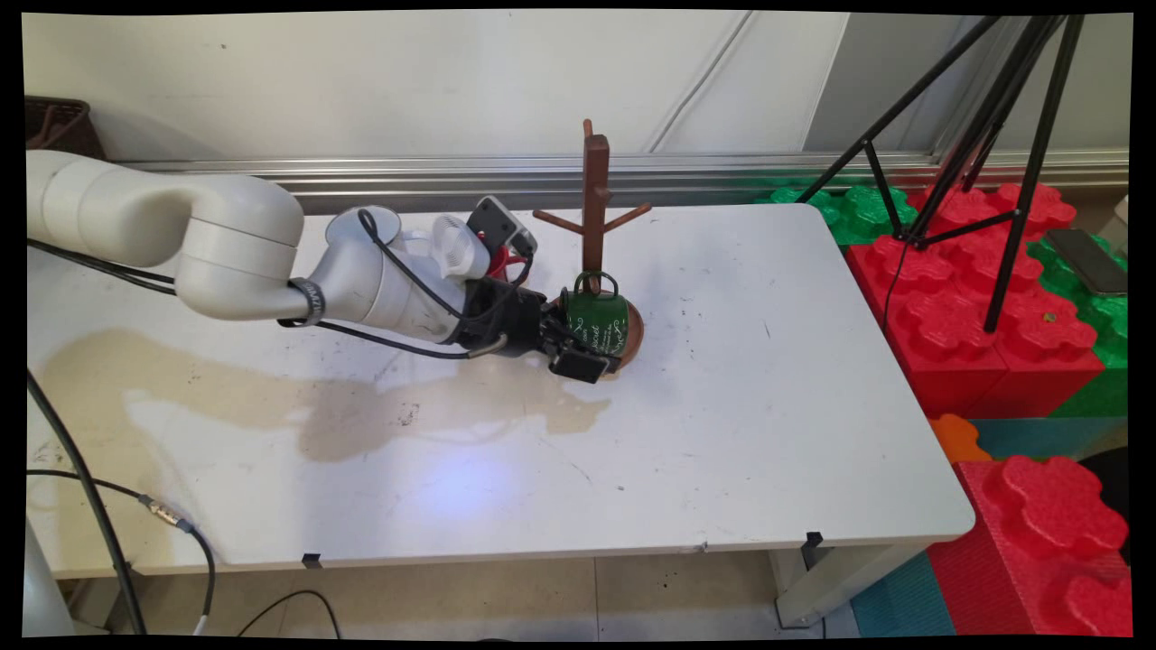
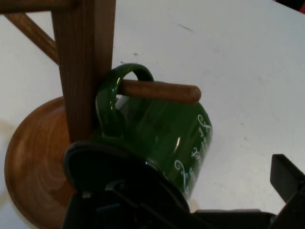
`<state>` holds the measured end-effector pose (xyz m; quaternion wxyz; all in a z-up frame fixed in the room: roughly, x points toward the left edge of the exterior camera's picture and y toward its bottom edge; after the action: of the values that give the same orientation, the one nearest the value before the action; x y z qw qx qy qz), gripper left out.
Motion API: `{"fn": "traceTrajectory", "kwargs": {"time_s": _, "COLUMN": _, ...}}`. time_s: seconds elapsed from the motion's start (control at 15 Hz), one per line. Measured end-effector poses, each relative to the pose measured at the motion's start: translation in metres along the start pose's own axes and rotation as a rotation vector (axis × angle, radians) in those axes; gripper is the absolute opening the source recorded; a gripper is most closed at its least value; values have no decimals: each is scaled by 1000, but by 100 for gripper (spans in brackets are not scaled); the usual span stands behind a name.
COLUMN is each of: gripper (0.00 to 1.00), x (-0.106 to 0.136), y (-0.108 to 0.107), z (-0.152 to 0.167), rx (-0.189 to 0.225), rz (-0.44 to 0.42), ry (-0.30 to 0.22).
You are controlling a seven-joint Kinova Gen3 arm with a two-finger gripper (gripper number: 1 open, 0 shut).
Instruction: Pick up the green mug from the rack, then place the picked object on the table
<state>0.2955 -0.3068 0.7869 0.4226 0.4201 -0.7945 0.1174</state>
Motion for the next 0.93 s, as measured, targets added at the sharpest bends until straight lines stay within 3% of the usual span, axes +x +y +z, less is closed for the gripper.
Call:
{"fn": "traceTrajectory", "kwargs": {"time_s": 0.13, "gripper": 100, "x": -1, "y": 1, "z": 4, "rx": -3, "rz": -7, "ry": 8}}
{"fn": "traceTrajectory", "kwargs": {"time_s": 0.2, "gripper": 0, "x": -1, "y": 1, "z": 5, "rx": -4, "rz": -9, "ry": 11}}
{"fn": "traceTrajectory", "kwargs": {"time_s": 0.93, "gripper": 0, "x": -7, "y": 3, "z": -1, "rx": -3, "rz": -11, "ry": 42}}
